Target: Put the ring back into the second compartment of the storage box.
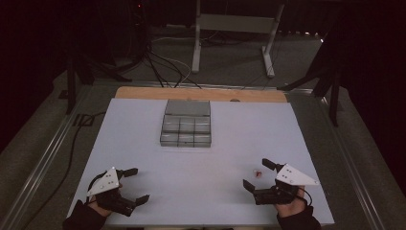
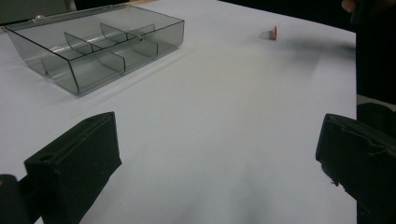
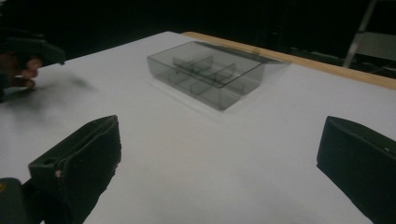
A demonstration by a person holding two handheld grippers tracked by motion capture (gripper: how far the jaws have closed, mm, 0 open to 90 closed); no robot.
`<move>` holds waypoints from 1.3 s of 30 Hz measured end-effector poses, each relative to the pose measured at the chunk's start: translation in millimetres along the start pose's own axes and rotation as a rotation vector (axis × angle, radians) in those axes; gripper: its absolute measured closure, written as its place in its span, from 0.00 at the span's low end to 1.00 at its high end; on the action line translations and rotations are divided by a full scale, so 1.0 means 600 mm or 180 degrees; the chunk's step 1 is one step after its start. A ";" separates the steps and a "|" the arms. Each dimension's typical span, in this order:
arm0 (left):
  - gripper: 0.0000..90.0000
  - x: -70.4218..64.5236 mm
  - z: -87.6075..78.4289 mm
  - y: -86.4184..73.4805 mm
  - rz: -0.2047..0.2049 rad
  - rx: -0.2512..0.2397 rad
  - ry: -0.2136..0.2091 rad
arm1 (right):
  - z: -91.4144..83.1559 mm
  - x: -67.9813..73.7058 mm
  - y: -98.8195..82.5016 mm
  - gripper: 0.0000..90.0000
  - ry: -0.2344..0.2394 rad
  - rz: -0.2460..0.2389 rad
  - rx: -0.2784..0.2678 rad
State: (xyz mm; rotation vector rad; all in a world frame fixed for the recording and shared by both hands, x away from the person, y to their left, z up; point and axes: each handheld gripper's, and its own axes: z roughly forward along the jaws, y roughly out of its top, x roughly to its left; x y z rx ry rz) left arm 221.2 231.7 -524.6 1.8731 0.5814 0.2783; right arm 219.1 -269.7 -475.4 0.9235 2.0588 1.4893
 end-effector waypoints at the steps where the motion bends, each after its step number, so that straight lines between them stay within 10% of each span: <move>1: 0.00 0.000 0.000 0.000 -0.0002 0.0000 0.0001 | -0.001 -0.003 0.001 0.00 -0.0018 0.0018 -0.0011; 26: 0.00 0.000 0.001 0.000 0.0001 0.0019 0.0001 | 0.022 -0.071 0.001 0.00 -0.0436 0.0479 0.0368; 39: 0.00 0.001 0.000 0.000 -0.0023 0.0003 -0.0010 | 0.041 -0.085 -0.027 0.00 -0.0322 0.0591 0.0778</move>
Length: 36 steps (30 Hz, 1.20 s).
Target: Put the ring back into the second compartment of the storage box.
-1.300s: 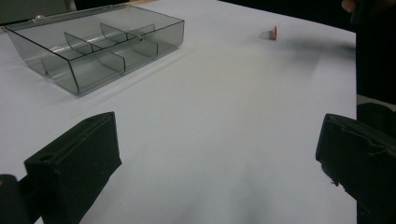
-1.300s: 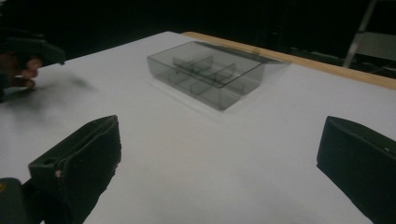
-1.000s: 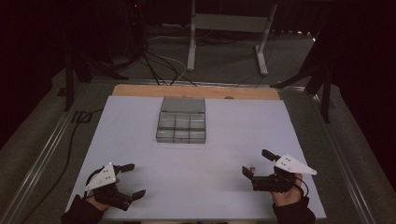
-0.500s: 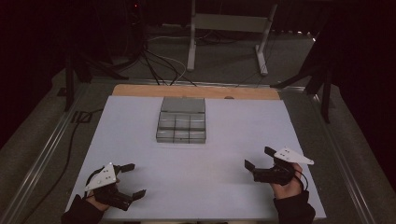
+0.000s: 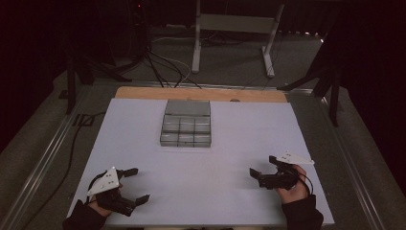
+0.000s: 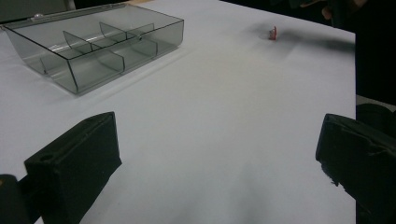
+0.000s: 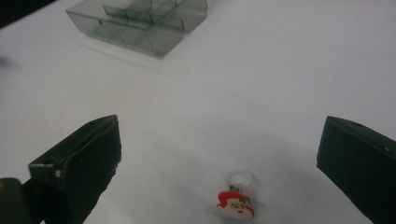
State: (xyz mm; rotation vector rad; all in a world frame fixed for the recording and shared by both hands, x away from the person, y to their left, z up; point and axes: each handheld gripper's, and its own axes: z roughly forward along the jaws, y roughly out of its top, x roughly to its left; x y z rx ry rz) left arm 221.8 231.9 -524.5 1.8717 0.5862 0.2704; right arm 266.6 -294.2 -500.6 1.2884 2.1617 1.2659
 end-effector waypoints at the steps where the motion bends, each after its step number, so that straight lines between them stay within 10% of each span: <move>1: 0.00 0.000 0.000 0.000 -0.0002 0.0002 0.0003 | 0.002 0.000 -0.001 0.00 0.0001 0.0010 0.0044; 18: 0.00 0.000 -0.001 0.000 -0.0003 0.0004 -0.0006 | 0.024 -0.004 -0.018 0.00 -0.0181 -0.0052 0.0414; 36: 0.00 0.000 -0.001 0.000 0.0002 0.0014 -0.0010 | 0.026 -0.002 -0.023 0.40 -0.0321 -0.0126 0.0727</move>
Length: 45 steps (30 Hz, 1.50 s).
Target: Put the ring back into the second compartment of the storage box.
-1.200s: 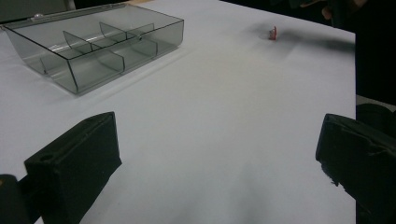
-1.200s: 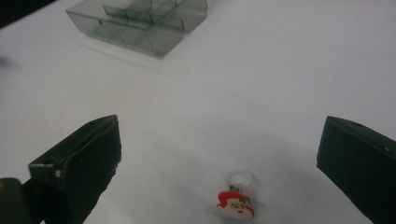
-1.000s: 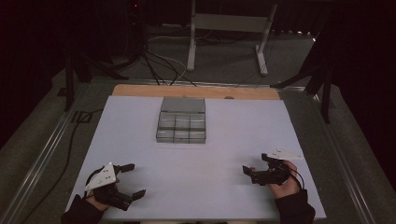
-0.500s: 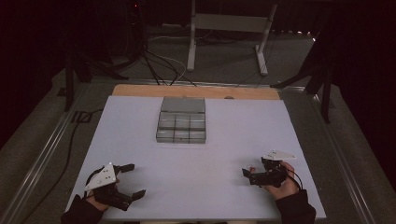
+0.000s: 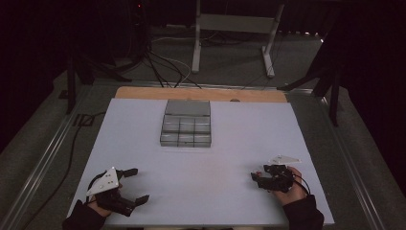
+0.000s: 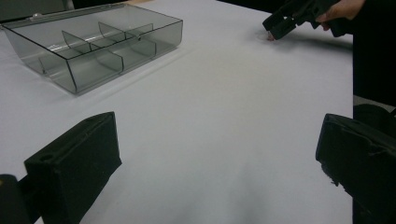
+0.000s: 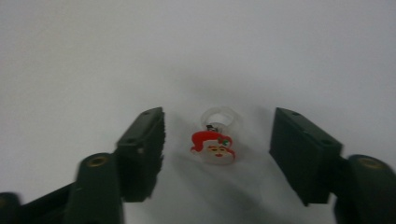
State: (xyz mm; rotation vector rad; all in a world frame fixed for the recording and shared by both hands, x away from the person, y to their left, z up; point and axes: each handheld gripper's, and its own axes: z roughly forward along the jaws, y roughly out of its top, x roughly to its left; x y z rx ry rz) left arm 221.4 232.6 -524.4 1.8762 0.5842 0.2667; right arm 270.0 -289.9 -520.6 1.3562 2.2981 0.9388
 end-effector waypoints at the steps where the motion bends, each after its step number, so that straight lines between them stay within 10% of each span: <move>1: 0.00 0.000 0.000 0.000 0.0000 0.0000 0.0000 | 0.000 0.000 0.000 0.40 0.0000 0.0000 0.0000; 23: 0.00 0.000 0.000 0.000 -0.0001 0.0006 -0.0008 | 0.003 0.003 0.001 0.79 -0.0145 -0.0091 0.0128; 45: 0.00 0.001 0.001 0.000 -0.0029 0.0002 -0.0016 | -0.007 0.013 0.014 0.80 -0.0093 -0.0086 0.0095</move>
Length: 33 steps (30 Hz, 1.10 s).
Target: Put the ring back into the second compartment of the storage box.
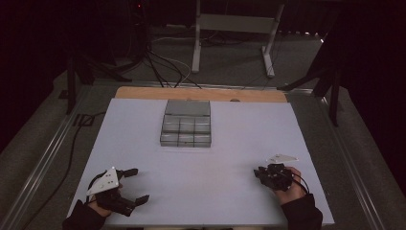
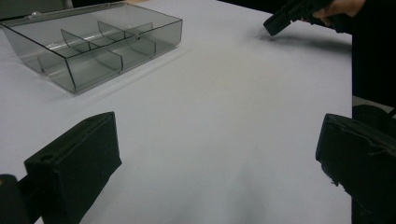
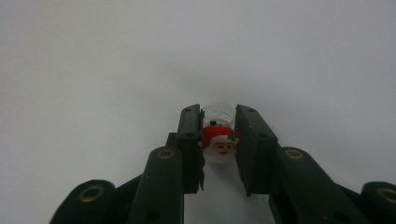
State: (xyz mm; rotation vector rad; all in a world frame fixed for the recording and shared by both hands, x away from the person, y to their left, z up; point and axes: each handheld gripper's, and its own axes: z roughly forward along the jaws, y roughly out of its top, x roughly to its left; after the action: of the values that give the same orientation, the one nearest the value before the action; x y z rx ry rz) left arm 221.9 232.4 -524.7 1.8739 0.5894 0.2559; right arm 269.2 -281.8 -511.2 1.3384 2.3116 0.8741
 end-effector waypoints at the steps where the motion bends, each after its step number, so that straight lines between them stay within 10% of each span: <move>1: 0.00 0.000 0.000 0.000 0.0000 -0.0008 -0.0004 | 0.000 0.001 0.001 0.80 -0.0001 -0.0005 -0.0006; 33: 0.00 -0.002 0.000 0.000 0.0009 0.0005 -0.0008 | -0.003 0.018 0.045 0.80 0.0095 -0.0096 -0.0116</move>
State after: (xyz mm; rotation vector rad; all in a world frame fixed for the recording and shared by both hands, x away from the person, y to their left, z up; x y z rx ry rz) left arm 221.1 231.7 -524.4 1.8764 0.5855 0.2550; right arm 280.5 -263.3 -491.8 1.2809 2.3204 0.9283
